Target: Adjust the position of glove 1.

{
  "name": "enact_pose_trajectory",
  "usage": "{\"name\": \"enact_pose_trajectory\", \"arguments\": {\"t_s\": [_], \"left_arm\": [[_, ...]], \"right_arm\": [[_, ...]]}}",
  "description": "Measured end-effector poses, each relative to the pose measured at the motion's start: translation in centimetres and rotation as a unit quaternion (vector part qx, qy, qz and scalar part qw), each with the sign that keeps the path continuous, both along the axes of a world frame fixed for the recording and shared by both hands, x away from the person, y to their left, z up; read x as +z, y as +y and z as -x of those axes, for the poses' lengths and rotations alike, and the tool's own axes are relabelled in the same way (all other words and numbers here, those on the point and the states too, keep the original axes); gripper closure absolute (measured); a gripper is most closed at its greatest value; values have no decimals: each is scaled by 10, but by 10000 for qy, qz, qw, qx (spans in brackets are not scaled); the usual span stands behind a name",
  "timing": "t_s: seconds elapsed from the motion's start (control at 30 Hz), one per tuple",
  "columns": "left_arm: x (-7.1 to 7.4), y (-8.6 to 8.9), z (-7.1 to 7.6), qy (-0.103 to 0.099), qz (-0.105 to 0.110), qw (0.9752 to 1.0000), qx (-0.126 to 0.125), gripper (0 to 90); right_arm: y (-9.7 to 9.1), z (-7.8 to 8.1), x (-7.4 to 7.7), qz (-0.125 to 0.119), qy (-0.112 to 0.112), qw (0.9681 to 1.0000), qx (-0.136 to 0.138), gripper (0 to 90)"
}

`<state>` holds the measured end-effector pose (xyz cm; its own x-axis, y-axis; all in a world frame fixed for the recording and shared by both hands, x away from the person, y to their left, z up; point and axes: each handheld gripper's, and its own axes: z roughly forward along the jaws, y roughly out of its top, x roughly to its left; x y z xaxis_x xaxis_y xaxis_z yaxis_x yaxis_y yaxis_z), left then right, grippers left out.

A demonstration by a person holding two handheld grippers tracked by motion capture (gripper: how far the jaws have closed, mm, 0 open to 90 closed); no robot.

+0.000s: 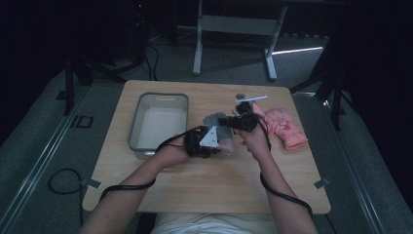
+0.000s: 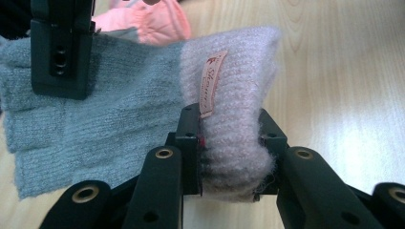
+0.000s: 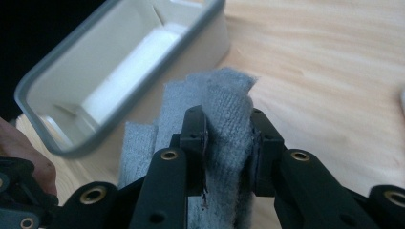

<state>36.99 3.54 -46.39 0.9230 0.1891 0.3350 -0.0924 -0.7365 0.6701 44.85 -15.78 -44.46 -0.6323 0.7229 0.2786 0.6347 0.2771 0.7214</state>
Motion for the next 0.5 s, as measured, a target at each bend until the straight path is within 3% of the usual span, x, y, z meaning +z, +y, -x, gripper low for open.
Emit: {"name": "enact_pose_trajectory", "arguments": {"t_s": [0.23,0.5], "left_arm": [[12,25,-5,-85,56,9999,70,699],[25,53,-13,-169,-134,9997,115,696]], "right_arm": [[24,-8,16,-40,-155,9997,163,724],[56,-18,27,13,-276,9992,283,724]]}}
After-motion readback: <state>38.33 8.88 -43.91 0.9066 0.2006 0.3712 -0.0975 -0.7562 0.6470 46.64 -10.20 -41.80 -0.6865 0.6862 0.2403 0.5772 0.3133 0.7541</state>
